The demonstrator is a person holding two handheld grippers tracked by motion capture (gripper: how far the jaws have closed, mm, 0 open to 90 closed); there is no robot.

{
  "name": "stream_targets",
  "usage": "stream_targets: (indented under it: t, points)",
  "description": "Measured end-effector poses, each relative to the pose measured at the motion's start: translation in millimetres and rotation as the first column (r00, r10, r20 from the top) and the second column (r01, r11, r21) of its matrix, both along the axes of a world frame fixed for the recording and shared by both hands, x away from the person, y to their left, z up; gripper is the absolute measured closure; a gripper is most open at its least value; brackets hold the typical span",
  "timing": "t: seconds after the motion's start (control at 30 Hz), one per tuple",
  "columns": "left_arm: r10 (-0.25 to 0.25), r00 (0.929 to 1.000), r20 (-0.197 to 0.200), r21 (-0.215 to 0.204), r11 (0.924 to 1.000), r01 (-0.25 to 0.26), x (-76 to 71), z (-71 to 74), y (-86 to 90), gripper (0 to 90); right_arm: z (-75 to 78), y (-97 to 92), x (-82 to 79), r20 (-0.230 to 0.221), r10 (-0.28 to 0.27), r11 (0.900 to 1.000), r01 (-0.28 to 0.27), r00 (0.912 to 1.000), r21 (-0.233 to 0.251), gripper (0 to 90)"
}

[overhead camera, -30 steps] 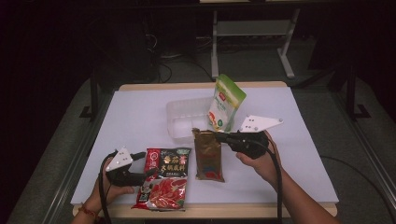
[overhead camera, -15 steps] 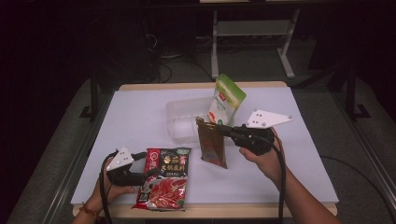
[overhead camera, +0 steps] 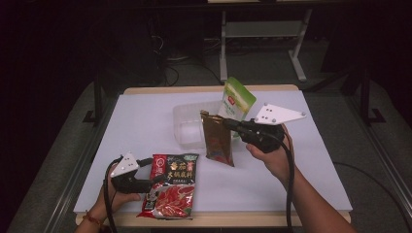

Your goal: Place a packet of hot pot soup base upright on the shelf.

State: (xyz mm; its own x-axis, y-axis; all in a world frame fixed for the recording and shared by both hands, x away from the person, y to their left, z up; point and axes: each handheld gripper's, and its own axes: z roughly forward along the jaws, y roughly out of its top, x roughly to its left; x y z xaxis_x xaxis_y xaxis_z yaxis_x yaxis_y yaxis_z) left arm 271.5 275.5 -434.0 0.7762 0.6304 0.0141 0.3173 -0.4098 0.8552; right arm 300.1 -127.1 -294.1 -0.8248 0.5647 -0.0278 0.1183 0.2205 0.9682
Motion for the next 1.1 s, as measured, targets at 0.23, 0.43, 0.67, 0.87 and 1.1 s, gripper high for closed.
stream_targets:
  t: [0.23,0.43,0.67,0.87,1.1]
  points:
    - [-0.003,1.0000,-0.002,0.003,1.0000,0.003,0.2,-0.6,-0.4,26.4,5.6,4.7,12.7,0.006,-0.029,0.9992,0.028,0.9996,0.027,90.0]
    - [-0.006,1.0000,-0.002,0.004,1.0000,0.006,-0.1,-0.8,-0.4,26.4,6.0,8.6,25.1,0.013,-0.065,0.9975,0.065,0.9978,0.028,90.0]
    - [-0.008,1.0000,-0.004,0.005,1.0000,0.008,0.0,-1.0,-0.6,26.4,5.4,13.8,33.9,0.018,-0.089,0.9958,0.088,0.9959,0.024,90.0]
    - [-0.010,0.9999,-0.003,0.007,0.9999,0.010,0.4,-1.5,-0.7,26.4,7.1,18.4,43.1,0.025,-0.106,0.9942,0.105,0.9941,0.024,90.0]
    - [-0.012,0.9999,-0.006,0.005,0.9999,0.012,-0.2,-2.0,-1.3,26.4,6.0,25.5,53.9,0.027,-0.128,0.9916,0.127,0.9914,0.022,90.0]
